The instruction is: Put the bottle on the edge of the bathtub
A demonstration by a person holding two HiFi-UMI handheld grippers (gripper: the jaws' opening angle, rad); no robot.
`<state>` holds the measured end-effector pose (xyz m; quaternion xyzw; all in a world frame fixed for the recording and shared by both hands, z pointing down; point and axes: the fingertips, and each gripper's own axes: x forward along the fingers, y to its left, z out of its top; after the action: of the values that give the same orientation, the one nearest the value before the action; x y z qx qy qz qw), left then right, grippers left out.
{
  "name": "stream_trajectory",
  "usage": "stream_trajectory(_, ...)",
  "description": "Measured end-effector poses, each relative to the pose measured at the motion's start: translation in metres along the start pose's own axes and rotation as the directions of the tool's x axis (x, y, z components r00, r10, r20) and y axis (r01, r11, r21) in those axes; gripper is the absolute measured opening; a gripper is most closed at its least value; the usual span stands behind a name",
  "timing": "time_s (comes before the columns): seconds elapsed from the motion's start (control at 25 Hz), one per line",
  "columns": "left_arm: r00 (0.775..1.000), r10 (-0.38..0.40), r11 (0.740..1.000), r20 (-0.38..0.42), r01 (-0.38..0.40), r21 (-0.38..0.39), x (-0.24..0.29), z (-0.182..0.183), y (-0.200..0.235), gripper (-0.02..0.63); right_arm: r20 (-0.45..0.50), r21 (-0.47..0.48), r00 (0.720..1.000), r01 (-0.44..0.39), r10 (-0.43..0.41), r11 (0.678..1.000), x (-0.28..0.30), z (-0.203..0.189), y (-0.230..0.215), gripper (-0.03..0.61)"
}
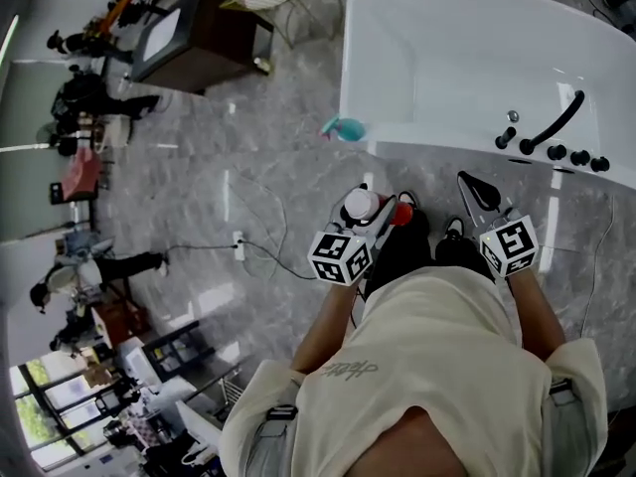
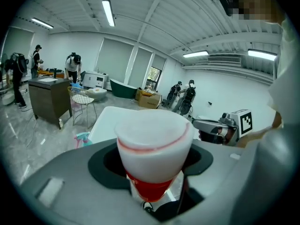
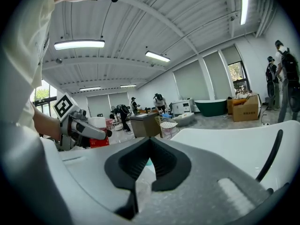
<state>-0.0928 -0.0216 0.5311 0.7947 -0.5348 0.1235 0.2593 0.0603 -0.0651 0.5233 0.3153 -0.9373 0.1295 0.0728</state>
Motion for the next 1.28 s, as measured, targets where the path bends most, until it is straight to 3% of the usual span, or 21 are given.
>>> stream_trajectory(0.2,0.997,-0.034,0.998,-0.069,0.037,0.045,0.027,-0.016,0.019,0.305,-0.023,-0.011,0.999,0.044,-0.044,0.999,0.015,0.005,-0.005,0.0)
stream_trajectory(0.6,0.99,-0.121,0.982,-0.077,0.131,0.139,0.102,0.022,0.056,0.305,-0.04,-0.095,0.989,0.141,-0.146,0.985,0.057,0.061,-0.041,0.0)
stream_trajectory(0.96,0.967,-0.148,0.948,-0.208,0.198,0.25,0.171,-0.01,0.105,0.307,-0.054,-0.11,0.975,0.208,-0.215,0.972,0.1,0.067,-0.055,0.0)
stream_trajectory(1.28,0.971,-0.066,0.959,-0.228,0.125,0.255,0.211,-0.032,0.148,0.307,-0.095,-0.041,0.966,0.239,-0.242,0.97,0.113,0.053,-0.066,0.002)
